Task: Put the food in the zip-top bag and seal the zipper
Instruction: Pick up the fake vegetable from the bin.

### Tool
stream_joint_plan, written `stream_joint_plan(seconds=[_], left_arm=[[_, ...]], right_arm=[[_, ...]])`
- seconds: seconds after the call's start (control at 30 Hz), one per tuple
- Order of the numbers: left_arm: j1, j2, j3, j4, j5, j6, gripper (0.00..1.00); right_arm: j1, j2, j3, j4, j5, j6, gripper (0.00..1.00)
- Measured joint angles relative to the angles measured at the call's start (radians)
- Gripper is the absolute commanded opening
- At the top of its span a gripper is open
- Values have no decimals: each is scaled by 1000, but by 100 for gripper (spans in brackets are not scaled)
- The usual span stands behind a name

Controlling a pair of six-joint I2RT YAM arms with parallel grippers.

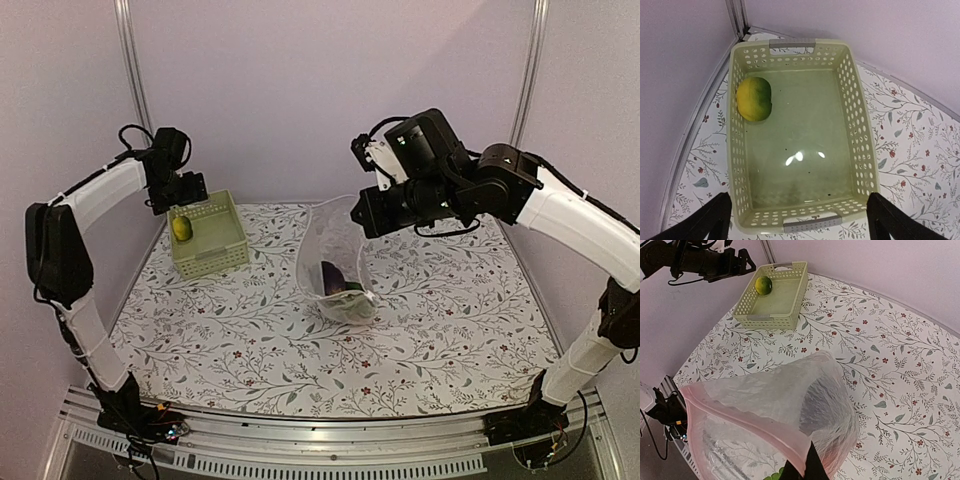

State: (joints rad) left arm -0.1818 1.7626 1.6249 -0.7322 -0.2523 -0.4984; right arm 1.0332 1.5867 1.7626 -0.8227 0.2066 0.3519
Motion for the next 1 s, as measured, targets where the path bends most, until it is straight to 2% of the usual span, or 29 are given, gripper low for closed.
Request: stream_joint_plan(seconds=[0.23, 0.43, 0.63, 1.0], left_arm=[[34, 240, 209, 12, -132, 64, 86], [39, 402, 369, 12, -232, 130, 85], [55, 488, 426, 5, -262, 163, 83], [102, 617, 516, -29, -263, 211, 72]], right_arm=[[0, -3, 0, 0, -8, 6, 0], [0, -3, 0, 0, -21, 14, 0], [0, -3, 0, 0, -29, 24, 0], [0, -2, 0, 0, -52, 33, 0]])
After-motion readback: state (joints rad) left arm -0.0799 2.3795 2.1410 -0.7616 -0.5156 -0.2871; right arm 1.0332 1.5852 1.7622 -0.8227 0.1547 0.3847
